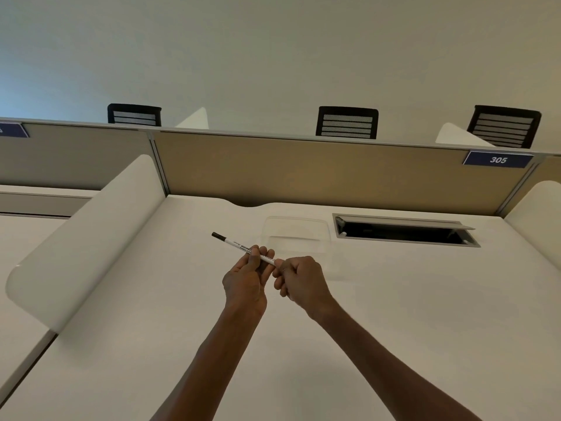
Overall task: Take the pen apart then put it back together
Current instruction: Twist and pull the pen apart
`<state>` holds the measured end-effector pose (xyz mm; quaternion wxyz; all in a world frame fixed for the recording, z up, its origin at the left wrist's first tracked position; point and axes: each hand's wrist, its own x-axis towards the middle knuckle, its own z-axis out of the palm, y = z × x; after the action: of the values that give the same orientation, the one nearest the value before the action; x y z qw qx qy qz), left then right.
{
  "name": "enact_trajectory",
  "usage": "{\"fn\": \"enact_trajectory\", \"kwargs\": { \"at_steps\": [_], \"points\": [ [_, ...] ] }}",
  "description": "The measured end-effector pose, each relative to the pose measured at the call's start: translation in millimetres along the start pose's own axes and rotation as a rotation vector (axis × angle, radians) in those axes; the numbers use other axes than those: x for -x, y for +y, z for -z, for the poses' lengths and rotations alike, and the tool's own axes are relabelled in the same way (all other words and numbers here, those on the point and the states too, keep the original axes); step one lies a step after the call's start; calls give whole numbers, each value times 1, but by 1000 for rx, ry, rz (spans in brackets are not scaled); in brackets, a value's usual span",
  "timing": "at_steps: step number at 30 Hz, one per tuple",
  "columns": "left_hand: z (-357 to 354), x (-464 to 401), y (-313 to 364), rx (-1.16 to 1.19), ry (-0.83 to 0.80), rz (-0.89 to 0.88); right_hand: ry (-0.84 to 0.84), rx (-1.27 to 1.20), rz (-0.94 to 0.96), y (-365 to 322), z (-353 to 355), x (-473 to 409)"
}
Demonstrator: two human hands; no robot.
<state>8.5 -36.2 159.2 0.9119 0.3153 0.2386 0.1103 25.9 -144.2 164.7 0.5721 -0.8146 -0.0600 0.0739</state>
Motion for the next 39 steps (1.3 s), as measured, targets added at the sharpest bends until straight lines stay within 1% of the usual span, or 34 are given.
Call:
{"fn": "enact_trajectory", "kwargs": {
  "at_steps": [2, 3, 5, 7, 11, 13, 15, 16, 19, 20, 22, 24, 26, 29, 32, 34, 36, 39],
  "points": [
    [-1, -1, 0, 27, 30, 17, 81, 284, 251, 4, -2, 2],
    [-2, -1, 0, 31, 37, 23, 108, 383, 351, 6, -2, 3],
    [-2, -1, 0, 26, 43, 29, 162, 505, 495, 11, -2, 3],
    [-3, -1, 1, 21, 37, 23, 207, 545, 583, 15, -3, 2],
    [-4, -1, -1, 4, 35, -3, 254, 593, 651, 18, -5, 2],
    [-3, -3, -1, -1, 38, -2, 230, 632, 649, 17, -2, -1],
    [0, -5, 1, -5, 22, 3, 124, 582, 539, 11, 3, -5],
    [2, -6, 2, -14, 2, 6, 52, 482, 427, 7, 7, -8],
    [5, -8, 5, -65, -81, 5, -167, 30, 13, -4, 16, -14],
    [5, -8, 6, -83, -99, -1, -227, -56, -65, -6, 19, -15],
    [4, -7, 6, -108, -118, -13, -295, -116, -114, -8, 23, -17],
    [3, -6, 5, -97, -116, -17, -304, -117, -99, -9, 23, -16],
    [3, -6, 5, -66, -95, -12, -247, -48, -35, -9, 19, -14],
    [1, -6, 4, -24, -37, 15, -129, 194, 134, -7, 12, -13],
    [1, -5, 3, 7, 6, 45, -111, 406, 292, -6, 9, -15],
    [0, -5, 4, 14, 27, 59, -111, 505, 365, -6, 10, -15],
    [-1, -5, 5, 14, 26, 65, -116, 537, 420, -7, 12, -15],
    [-3, -6, 8, -1, -12, 63, -126, 505, 460, -8, 16, -15]
  ]
}}
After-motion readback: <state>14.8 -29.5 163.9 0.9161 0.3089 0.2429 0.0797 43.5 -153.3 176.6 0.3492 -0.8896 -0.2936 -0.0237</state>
